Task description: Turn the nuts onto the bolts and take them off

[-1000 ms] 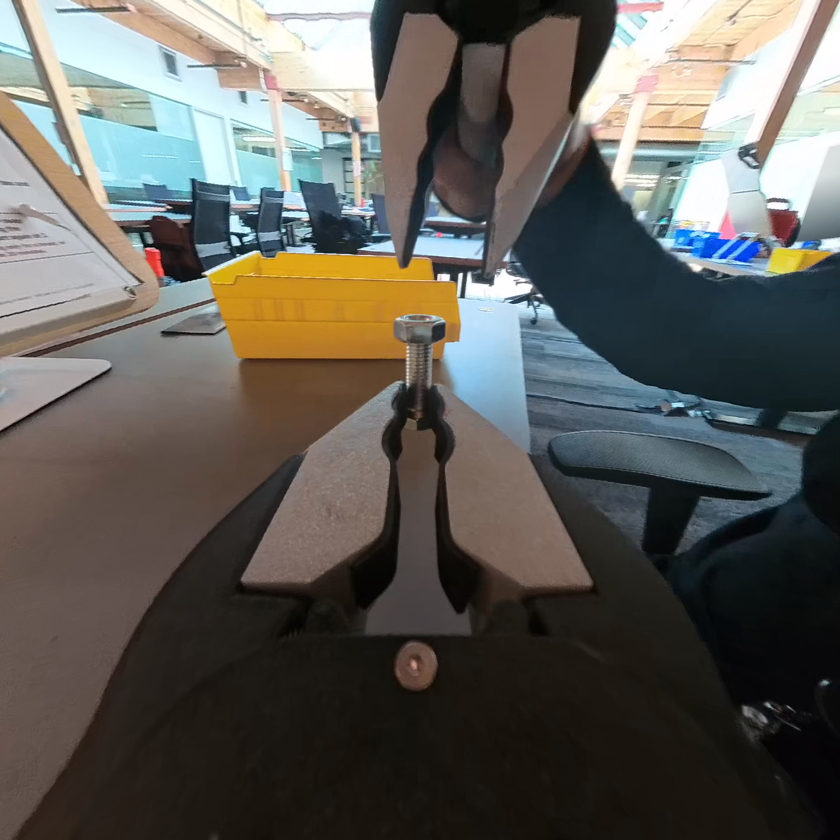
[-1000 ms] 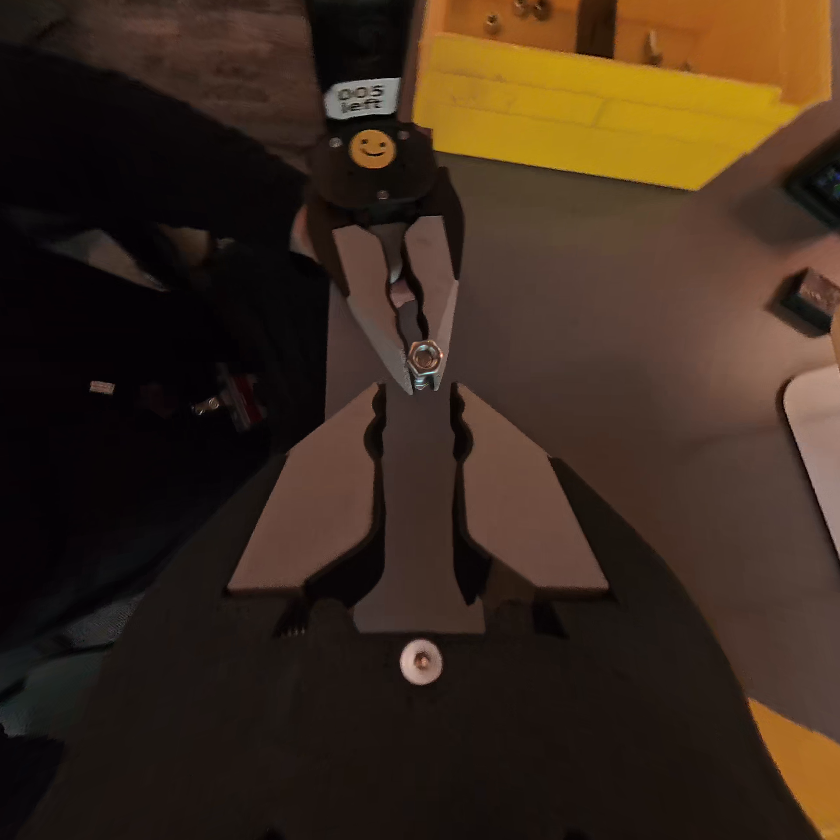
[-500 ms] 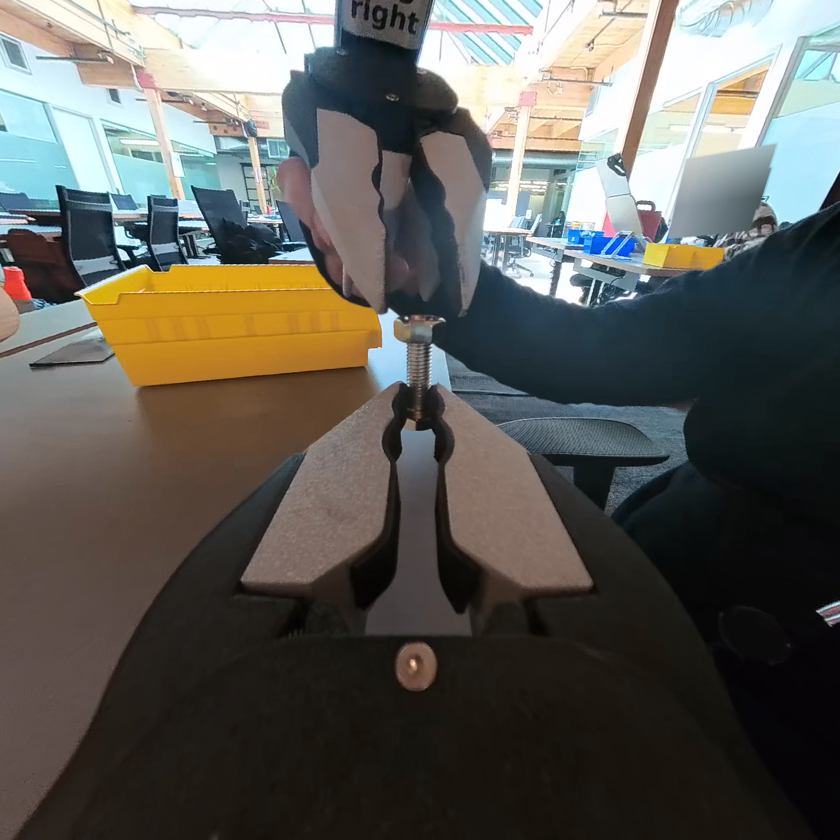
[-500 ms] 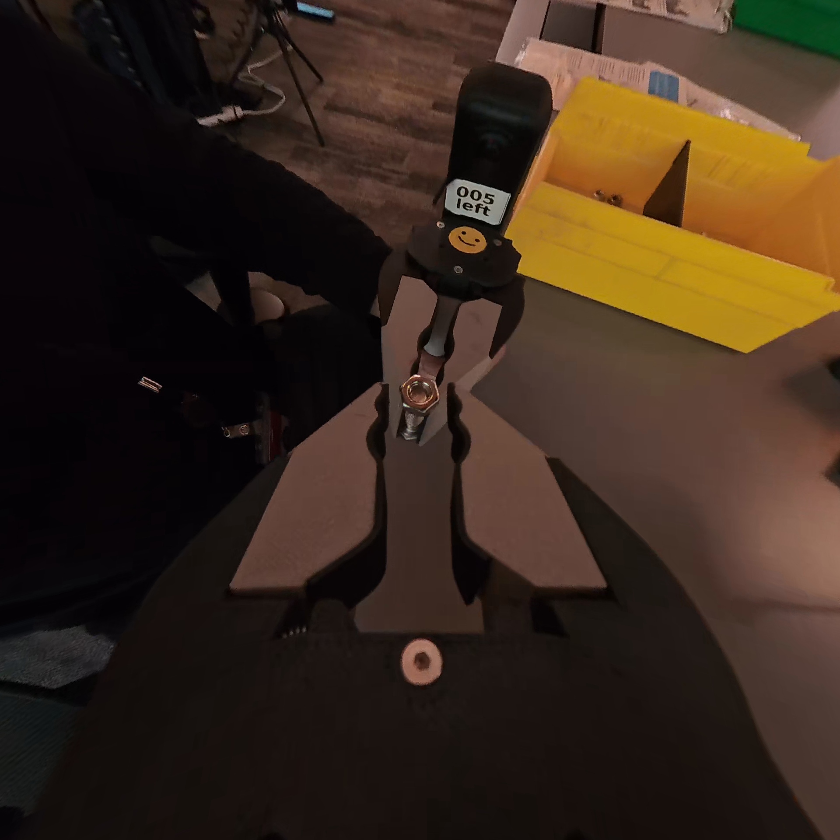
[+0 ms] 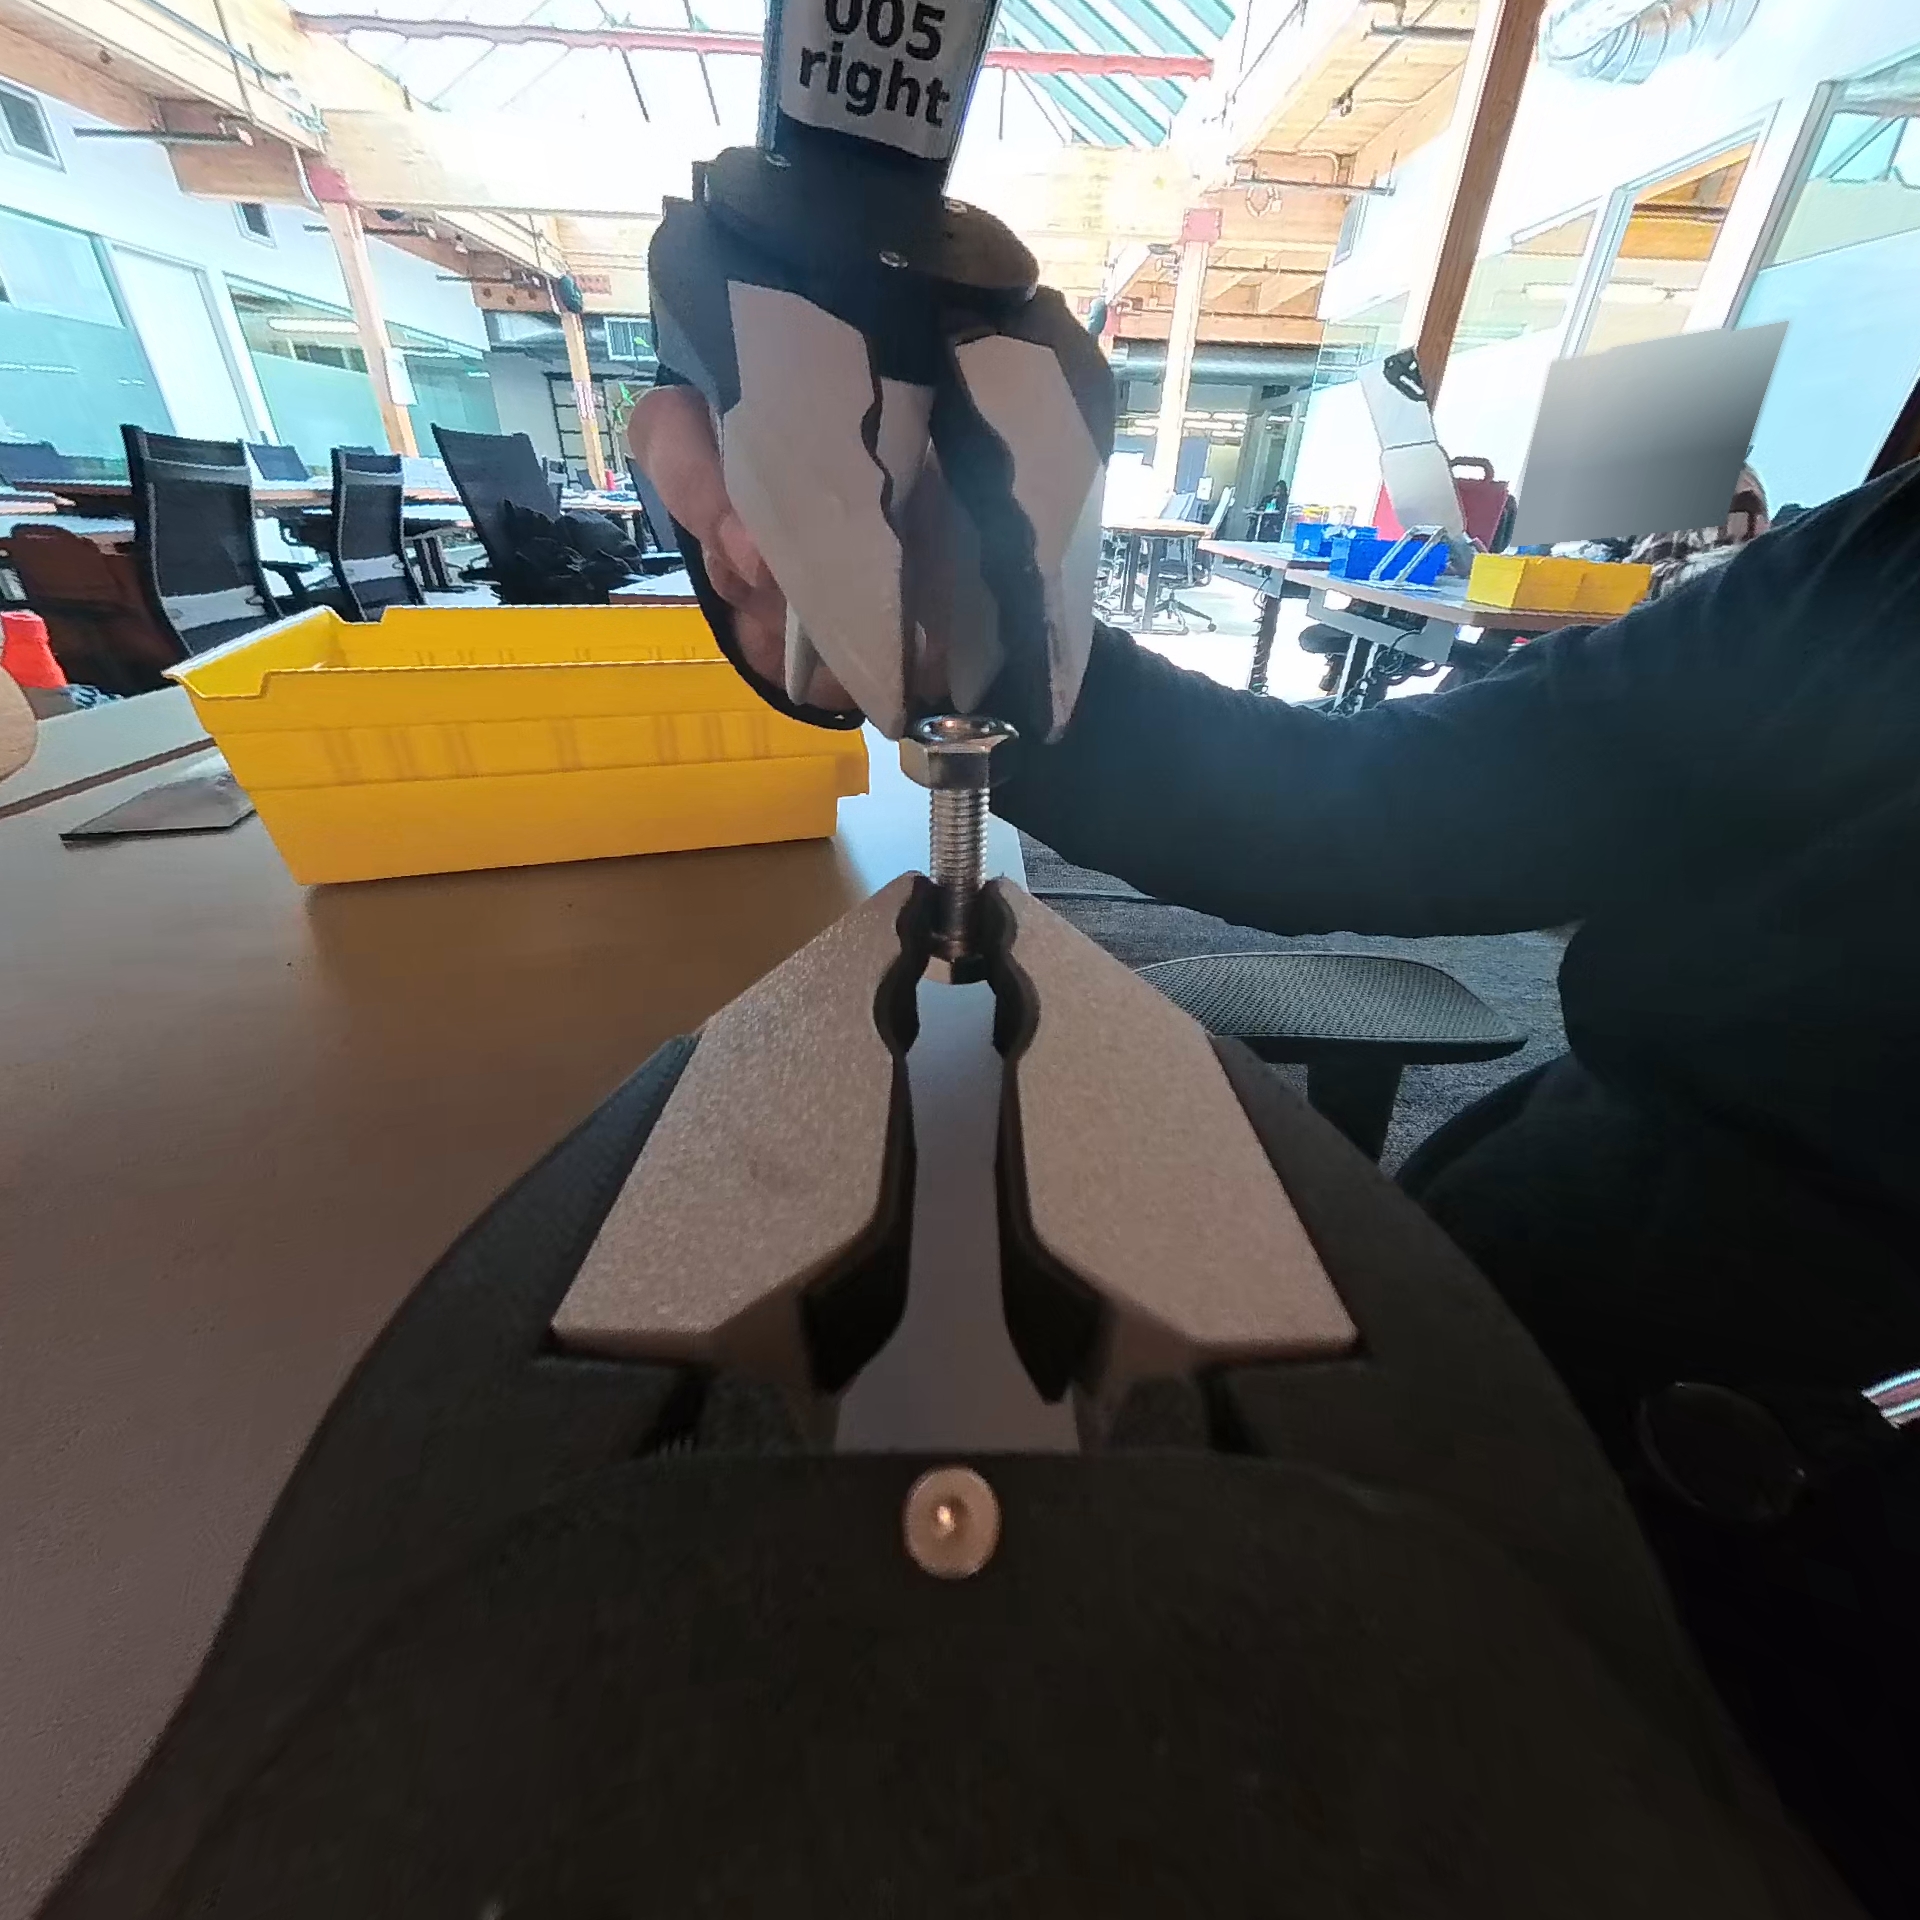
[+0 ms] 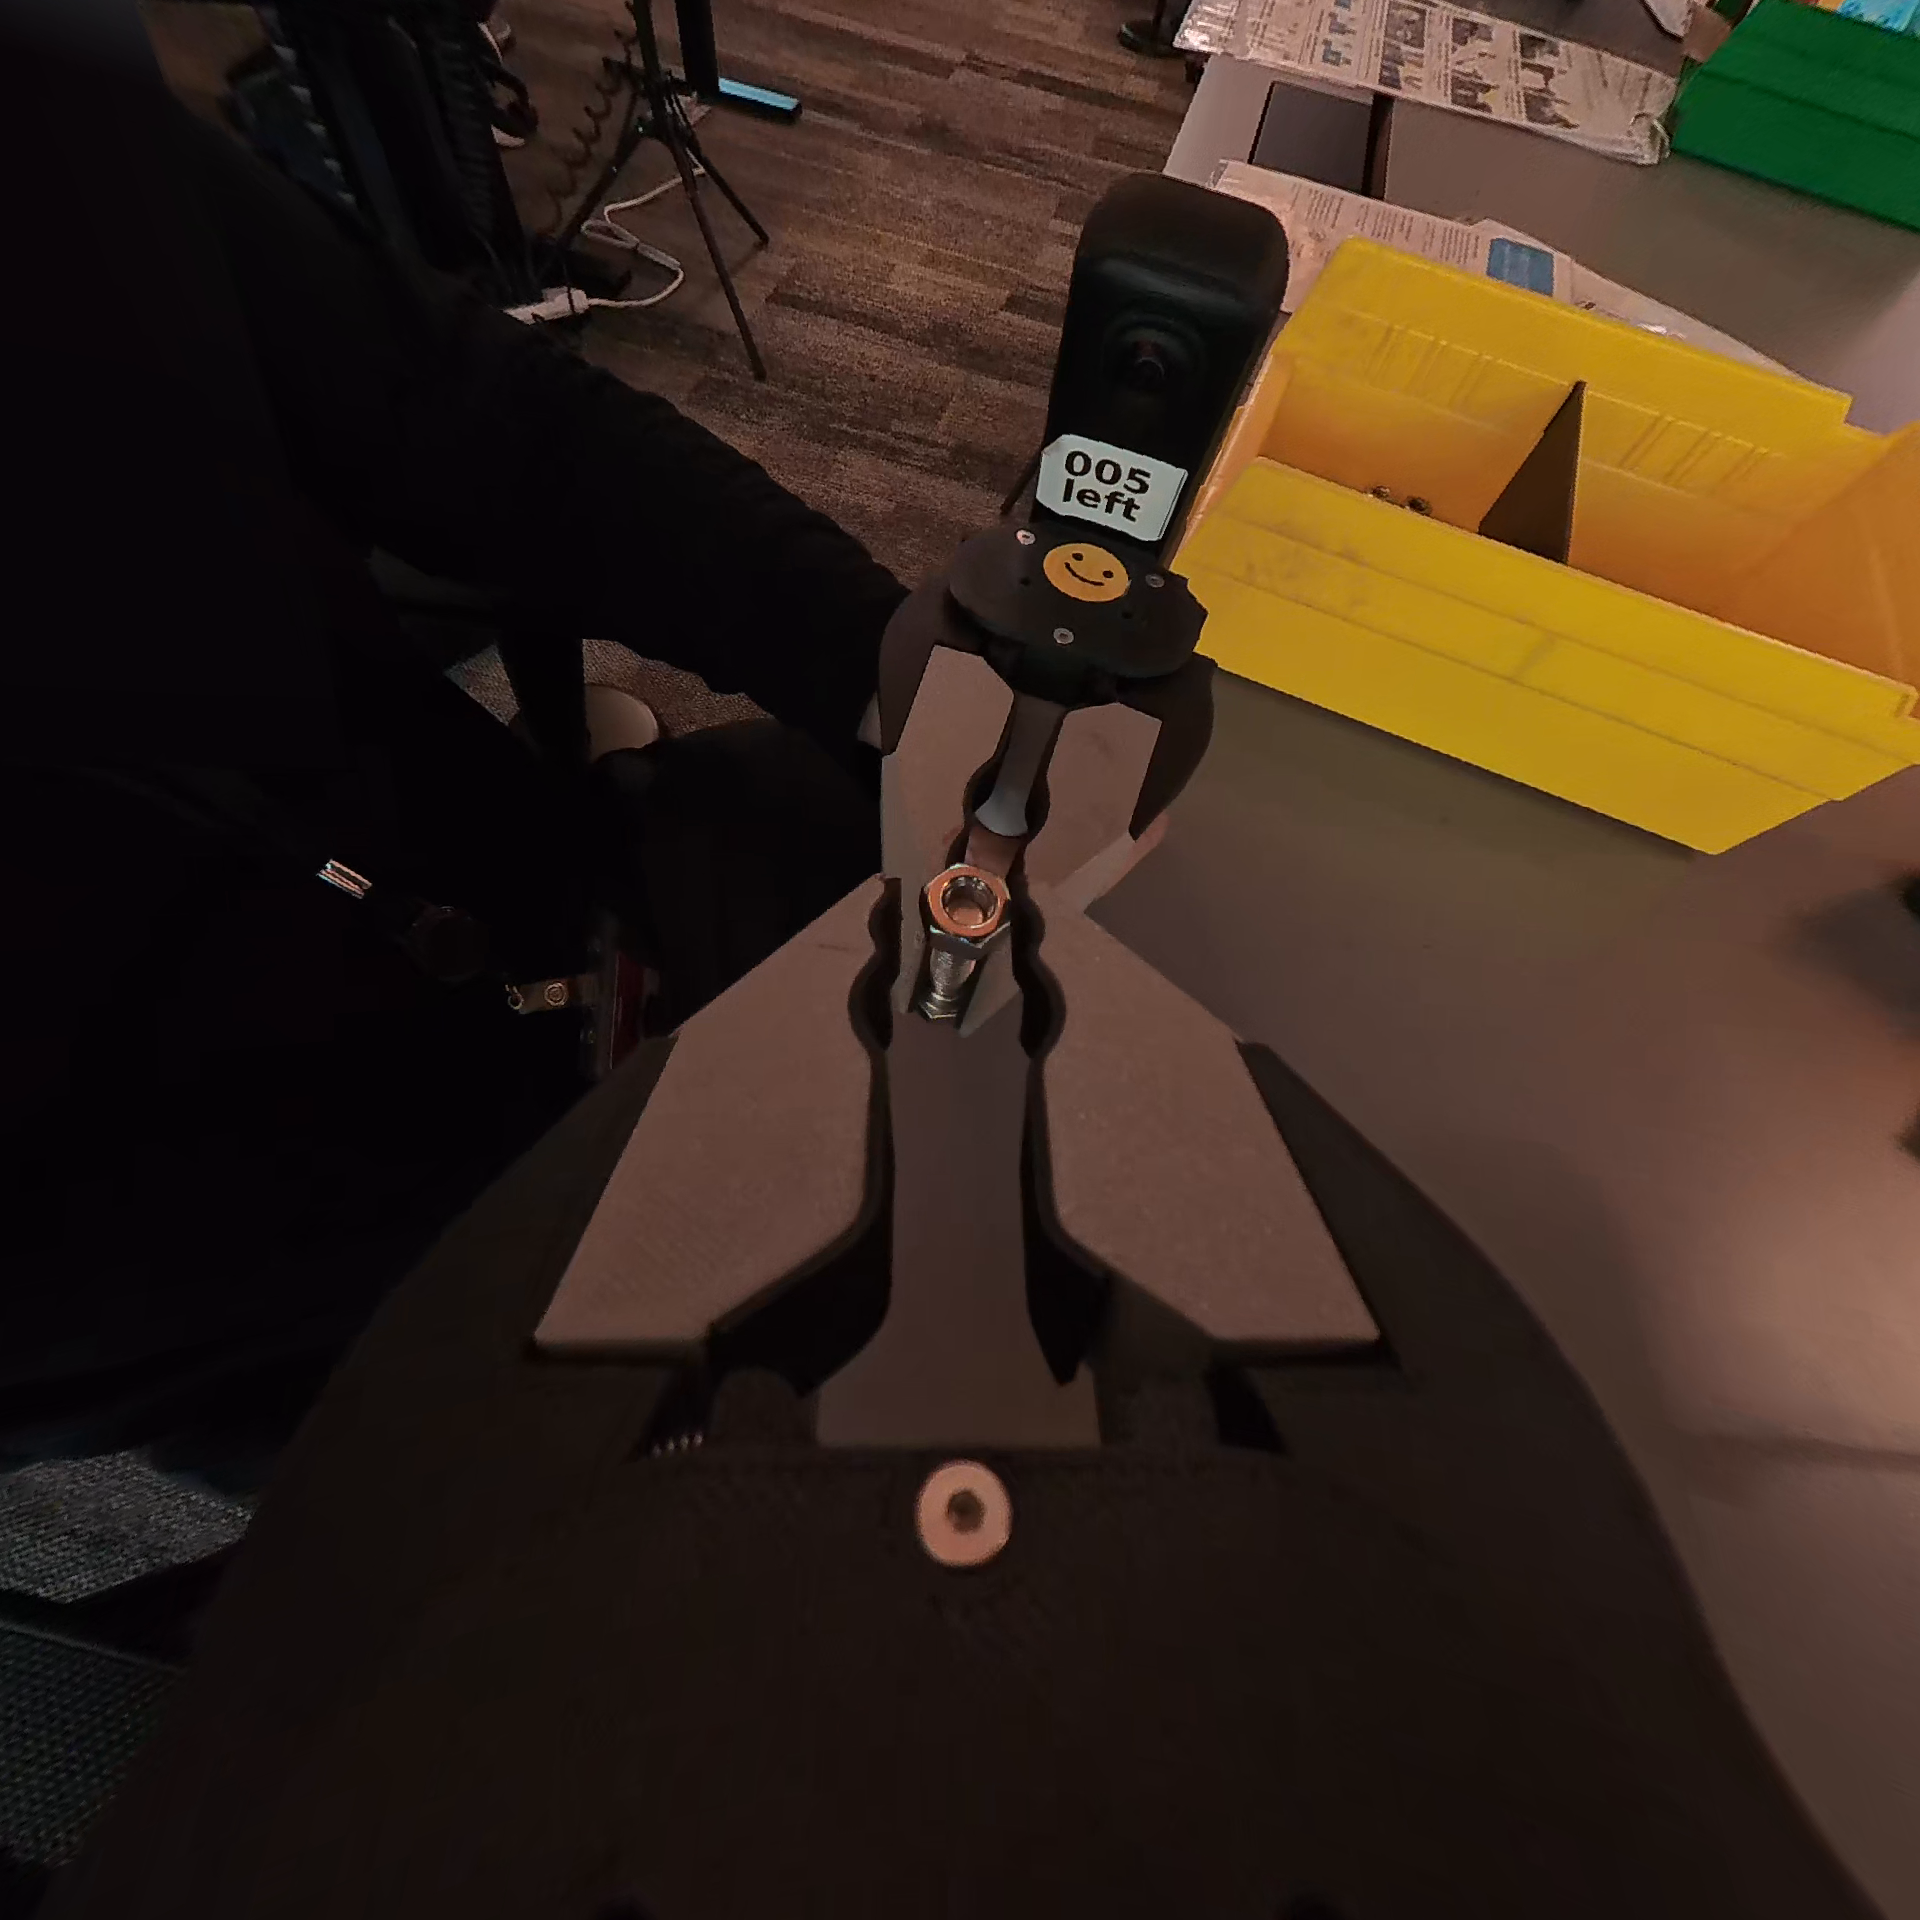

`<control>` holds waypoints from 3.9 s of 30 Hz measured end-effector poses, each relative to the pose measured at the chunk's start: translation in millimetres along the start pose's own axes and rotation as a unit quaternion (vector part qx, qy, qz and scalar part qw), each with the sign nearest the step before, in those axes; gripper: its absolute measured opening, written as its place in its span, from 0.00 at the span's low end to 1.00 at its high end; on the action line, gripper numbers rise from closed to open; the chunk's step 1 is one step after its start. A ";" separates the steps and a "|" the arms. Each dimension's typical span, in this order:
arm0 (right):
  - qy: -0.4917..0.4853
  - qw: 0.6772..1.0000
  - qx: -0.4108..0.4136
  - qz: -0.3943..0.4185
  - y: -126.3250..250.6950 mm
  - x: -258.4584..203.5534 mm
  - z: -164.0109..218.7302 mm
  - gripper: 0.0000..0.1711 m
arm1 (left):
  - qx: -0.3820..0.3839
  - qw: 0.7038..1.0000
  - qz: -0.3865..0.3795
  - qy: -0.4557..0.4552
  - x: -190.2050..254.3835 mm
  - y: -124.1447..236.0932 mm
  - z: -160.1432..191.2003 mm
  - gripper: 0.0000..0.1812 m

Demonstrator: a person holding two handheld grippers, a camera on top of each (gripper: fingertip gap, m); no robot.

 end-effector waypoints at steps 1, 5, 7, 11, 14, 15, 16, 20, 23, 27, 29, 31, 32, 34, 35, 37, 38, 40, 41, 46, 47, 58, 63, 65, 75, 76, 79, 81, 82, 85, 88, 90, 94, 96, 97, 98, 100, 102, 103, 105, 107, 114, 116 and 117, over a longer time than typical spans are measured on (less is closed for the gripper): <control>0.000 1.000 0.000 0.000 0.1 0.0 0.2 0.10 | 0.000 1.000 0.000 0.000 0.1 0.0 0.0 0.04; 0.003 1.000 -0.002 0.000 1.4 0.3 0.2 0.11 | -0.001 1.000 0.000 -0.001 0.3 0.0 0.1 0.04; 0.002 1.000 -0.002 0.001 2.3 1.1 -0.1 0.11 | -0.001 1.000 0.001 -0.001 0.4 -0.2 0.1 0.04; 0.002 1.000 -0.004 -0.005 2.4 2.6 0.2 0.11 | -0.002 1.000 0.004 -0.003 1.3 -0.4 0.3 0.04; 0.004 1.000 -0.008 -0.022 1.5 3.1 1.2 0.11 | -0.003 1.000 0.008 -0.004 2.2 -0.6 0.4 0.04; 0.005 1.000 -0.009 -0.030 1.0 2.9 1.7 0.12 | -0.003 1.000 0.009 -0.005 2.6 -0.6 0.3 0.04; 0.006 0.999 -0.009 -0.036 0.5 2.6 2.0 0.12 | -0.003 1.000 0.011 -0.006 3.0 -0.6 0.3 0.04; 0.009 0.999 -0.007 -0.050 -1.9 2.3 3.0 0.12 | -0.003 1.000 0.017 -0.009 4.5 -1.1 0.4 0.04; 0.009 0.998 -0.001 -0.055 -3.1 2.4 3.4 0.12 | -0.005 1.000 0.021 -0.012 5.6 -1.4 0.5 0.04; 0.006 0.998 0.010 -0.061 -3.1 2.3 4.3 0.12 | -0.004 1.000 0.021 -0.012 5.8 -1.3 0.4 0.04; 0.005 0.998 0.011 -0.062 -3.1 2.2 5.1 0.12 | -0.004 1.000 0.022 -0.013 5.8 -1.3 0.4 0.04; 0.005 0.998 0.014 -0.064 -3.1 1.9 5.3 0.12 | -0.005 1.000 0.022 -0.013 5.9 -1.5 0.5 0.04; 0.005 0.998 0.016 -0.066 -3.2 1.7 4.9 0.12 | -0.005 1.000 0.021 -0.014 5.9 -1.6 0.6 0.04; 0.005 0.998 0.017 -0.066 -3.5 1.6 4.5 0.12 | -0.005 1.000 0.022 -0.013 5.9 -1.7 0.6 0.04; 0.005 0.998 0.017 -0.066 -3.9 1.5 4.5 0.12 | -0.005 1.000 0.021 -0.013 5.9 -1.7 0.6 0.04; 0.006 0.998 0.015 -0.068 -5.0 1.3 4.3 0.12 | -0.005 1.000 0.021 -0.013 5.8 -1.6 0.7 0.04; 0.006 0.998 0.015 -0.068 -5.4 1.2 4.2 0.11 | -0.005 1.000 0.021 -0.013 5.9 -1.7 0.7 0.04; 0.011 0.998 0.017 -0.066 -5.5 0.6 3.3 0.08 | -0.004 1.000 0.021 -0.013 5.9 -1.5 0.5 0.04; 0.013 0.998 0.018 -0.064 -5.4 0.3 2.8 0.08 | -0.004 1.000 0.021 -0.013 5.9 -1.5 0.5 0.04; 0.013 0.998 0.015 -0.058 -5.2 -0.2 2.6 0.08 | -0.003 1.000 0.016 -0.016 5.7 -1.2 0.1 0.04; 0.013 0.998 0.016 -0.056 -5.0 -0.4 2.5 0.08 | -0.002 1.000 0.015 -0.017 5.7 -1.1 -0.1 0.04; -0.031 0.999 0.040 -0.015 -4.1 2.4 8.1 0.08 | 0.003 0.999 -0.031 -0.033 2.0 1.1 -1.6 0.04; -0.051 0.999 0.013 0.010 -3.7 2.0 8.4 0.08 | -0.005 0.998 -0.049 -0.034 -0.7 0.0 -0.4 0.04; -0.061 0.998 -0.003 0.021 -3.9 2.4 7.8 0.07 | -0.008 0.997 -0.060 -0.037 -1.8 -0.1 -0.2 0.04; -0.112 0.988 -0.049 0.096 -7.0 4.1 6.6 0.08 | -0.016 0.993 -0.113 -0.043 -8.1 0.7 0.6 0.04; -0.120 0.986 -0.052 0.103 -7.3 4.7 6.4 0.08 | -0.015 0.992 -0.119 -0.044 -8.8 1.0 0.3 0.04; -0.140 0.980 -0.063 0.124 -9.0 6.4 5.8 0.08 | -0.018 0.989 -0.137 -0.046 -10.5 1.3 0.4 0.04; -0.151 0.976 -0.072 0.139 -10.6 7.6 5.3 0.08 | -0.021 0.987 -0.152 -0.050 -11.8 1.6 0.5 0.04; -0.155 0.974 -0.077 0.147 -11.6 8.1 4.8 0.08 | -0.022 0.986 -0.158 -0.052 -12.5 1.9 0.5 0.04; -0.167 0.966 -0.088 0.176 -14.4 9.6 4.0 0.08 | -0.023 0.982 -0.179 -0.054 -14.9 3.1 0.3 0.04; -0.179 0.959 -0.087 0.202 -17.3 10.6 3.6 0.08 | -0.020 0.980 -0.191 -0.051 -16.7 4.5 -0.1 0.04; -0.190 0.954 -0.088 0.215 -18.7 11.3 3.9 0.08 | -0.023 0.978 -0.200 -0.052 -17.5 4.8 0.1 0.04; -0.204 0.946 -0.096 0.234 -21.6 11.8 3.2 0.08 | -0.026 0.975 -0.213 -0.056 -18.2 5.0 0.3 0.04; -0.211 0.941 -0.099 0.246 -22.7 11.8 2.4 0.08 | -0.026 0.974 -0.219 -0.056 -18.6 5.2 0.2 0.04; -0.215 0.938 -0.101 0.252 -23.4 11.8 2.2 0.08 | -0.026 0.973 -0.223 -0.056 -18.9 5.2 0.3 0.04; -0.219 0.935 -0.102 0.259 -24.1 12.0 2.1 0.08 | -0.027 0.971 -0.229 -0.057 -19.0 5.2 0.4 0.04; -0.226 0.929 -0.106 0.272 -25.8 12.1 2.3 0.08 | -0.031 0.968 -0.241 -0.060 -19.2 5.1 0.7 0.04; -0.231 0.924 -0.109 0.286 -27.6 12.1 2.5 0.08 | -0.033 0.966 -0.251 -0.060 -19.7 5.2 0.9 0.04; -0.231 0.921 -0.110 0.293 -28.7 12.2 2.5 0.08 | -0.033 0.964 -0.256 -0.058 -20.0 5.3 0.9 0.04; -0.232 0.916 -0.111 0.309 -30.9 12.8 2.3 0.08 | -0.032 0.962 -0.266 -0.053 -21.0 5.7 0.9 0.04; -0.232 0.910 -0.115 0.324 -33.1 13.9 2.4 0.08 | -0.031 0.958 -0.280 -0.050 -22.0 5.8 0.9 0.04; -0.249 0.900 -0.111 0.339 -37.4 22.1 3.9 0.08 | -0.028 0.949 -0.312 -0.042 -25.4 7.9 0.7 0.04; -0.255 0.900 -0.107 0.337 -37.5 23.4 4.0 0.08 | -0.029 0.946 -0.319 -0.047 -25.3 8.2 0.7 0.04; -0.257 0.899 -0.108 0.337 -37.8 23.8 4.1 0.08 | -0.032 0.944 -0.324 -0.050 -25.1 7.8 0.9 0.04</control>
Point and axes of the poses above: each gripper's, where its closed fingertips meet, y back along the fingers, z out of its underside, x = y × z across the jaws, the point moved 9 cm from there along y, back along the fingers, and after that the axes turned 7 degrees about y, right-handed, at the moved point
